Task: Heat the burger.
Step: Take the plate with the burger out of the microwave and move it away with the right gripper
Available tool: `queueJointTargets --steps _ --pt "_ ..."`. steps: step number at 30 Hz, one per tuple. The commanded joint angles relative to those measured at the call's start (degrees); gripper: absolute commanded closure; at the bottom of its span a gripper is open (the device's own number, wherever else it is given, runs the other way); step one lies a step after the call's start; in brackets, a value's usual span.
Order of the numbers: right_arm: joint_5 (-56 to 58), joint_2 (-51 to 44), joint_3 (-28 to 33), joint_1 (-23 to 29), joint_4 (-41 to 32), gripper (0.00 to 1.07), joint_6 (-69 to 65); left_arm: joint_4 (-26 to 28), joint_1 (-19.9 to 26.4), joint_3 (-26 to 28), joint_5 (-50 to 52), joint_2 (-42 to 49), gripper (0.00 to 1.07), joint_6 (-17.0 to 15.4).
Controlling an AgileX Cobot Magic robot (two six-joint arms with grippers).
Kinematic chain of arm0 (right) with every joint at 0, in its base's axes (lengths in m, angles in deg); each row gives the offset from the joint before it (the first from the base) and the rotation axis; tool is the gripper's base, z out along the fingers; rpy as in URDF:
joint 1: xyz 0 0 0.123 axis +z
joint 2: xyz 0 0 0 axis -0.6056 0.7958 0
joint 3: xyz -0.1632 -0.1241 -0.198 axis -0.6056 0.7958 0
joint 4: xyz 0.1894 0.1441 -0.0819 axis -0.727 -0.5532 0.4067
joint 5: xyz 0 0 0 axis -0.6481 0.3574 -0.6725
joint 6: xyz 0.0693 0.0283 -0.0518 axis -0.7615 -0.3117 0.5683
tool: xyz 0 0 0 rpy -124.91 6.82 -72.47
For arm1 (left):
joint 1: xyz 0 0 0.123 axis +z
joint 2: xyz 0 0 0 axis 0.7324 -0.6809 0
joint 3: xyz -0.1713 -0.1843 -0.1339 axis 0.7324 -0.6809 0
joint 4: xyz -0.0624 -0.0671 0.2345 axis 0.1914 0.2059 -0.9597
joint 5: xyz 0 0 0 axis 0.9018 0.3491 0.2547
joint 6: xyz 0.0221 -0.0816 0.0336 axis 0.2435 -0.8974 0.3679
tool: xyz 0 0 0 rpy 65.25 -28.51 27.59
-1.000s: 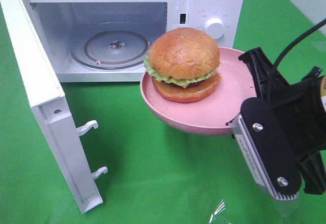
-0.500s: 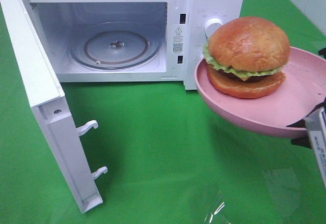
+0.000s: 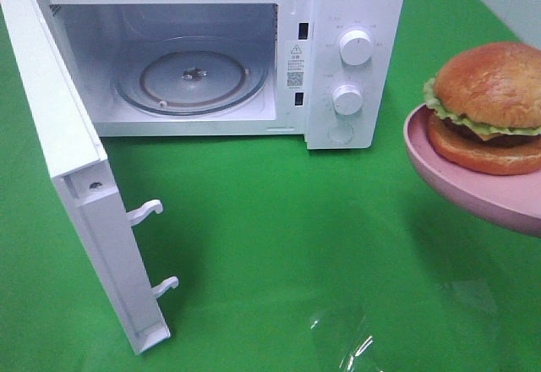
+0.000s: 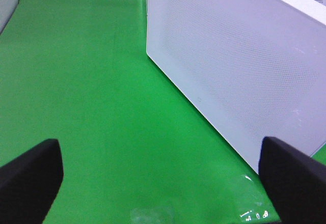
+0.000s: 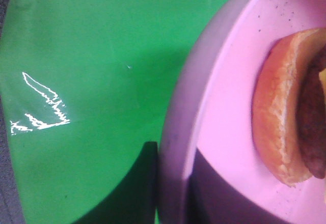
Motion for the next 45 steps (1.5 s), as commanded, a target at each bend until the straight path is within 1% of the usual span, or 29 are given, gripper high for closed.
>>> queueJointTargets --steps 1,4,6,11,13,19,22,26,33,37,41,45 --pt "0.06 -0.8 -0.46 0.0 4.47 1.07 -3.9 0.46 0.29 -0.17 0.46 0.92 0.1 0.11" --pt "1.72 -0.8 -0.46 0.0 5.61 1.07 -6.02 0.46 0.29 -0.17 0.46 0.92 0.1 0.11" --pt "4.01 -0.8 -0.46 0.0 7.28 1.07 -10.14 0.46 0.29 -0.17 0.46 0.92 0.1 0.11" --pt "5.16 -0.8 -0.46 0.0 7.96 1.07 -12.89 0.46 0.29 -0.17 0.46 0.92 0.1 0.11" --pt "5.96 -0.8 -0.52 0.0 8.88 1.07 -16.96 0.46 0.29 -0.17 0.46 0.92 0.1 0.11" --pt "8.48 -0.8 -0.52 0.0 9.28 1.07 -23.15 0.46 0.29 -0.17 0.46 0.92 0.1 0.11" --pt "9.85 -0.8 -0.52 0.0 10.77 1.07 -28.13 0.46 0.29 -0.17 0.46 0.92 0.1 0.11" --pt "11.06 -0.8 -0.52 0.0 11.23 1.07 -31.4 0.46 0.29 -0.17 0.46 0.92 0.1 0.11" --pt "14.55 2.86 -0.86 0.0 11.8 1.07 -38.56 0.46 0.29 -0.17 0.46 0.92 0.1 0.11" --pt "14.55 5.9 -3.04 0.0 12.03 1.07 -43.14 0.46 0.29 -0.17 0.46 0.92 0.1 0.11" --pt "15.13 9.51 -6.59 0.0 13.12 1.07 -48.53 0.46 0.29 -0.17 0.46 0.92 0.1 0.11" --pt "15.93 11.92 -8.54 0.0 13.58 1.07 -50.59 0.46 0.29 -0.17 0.46 0.92 0.1 0.11"
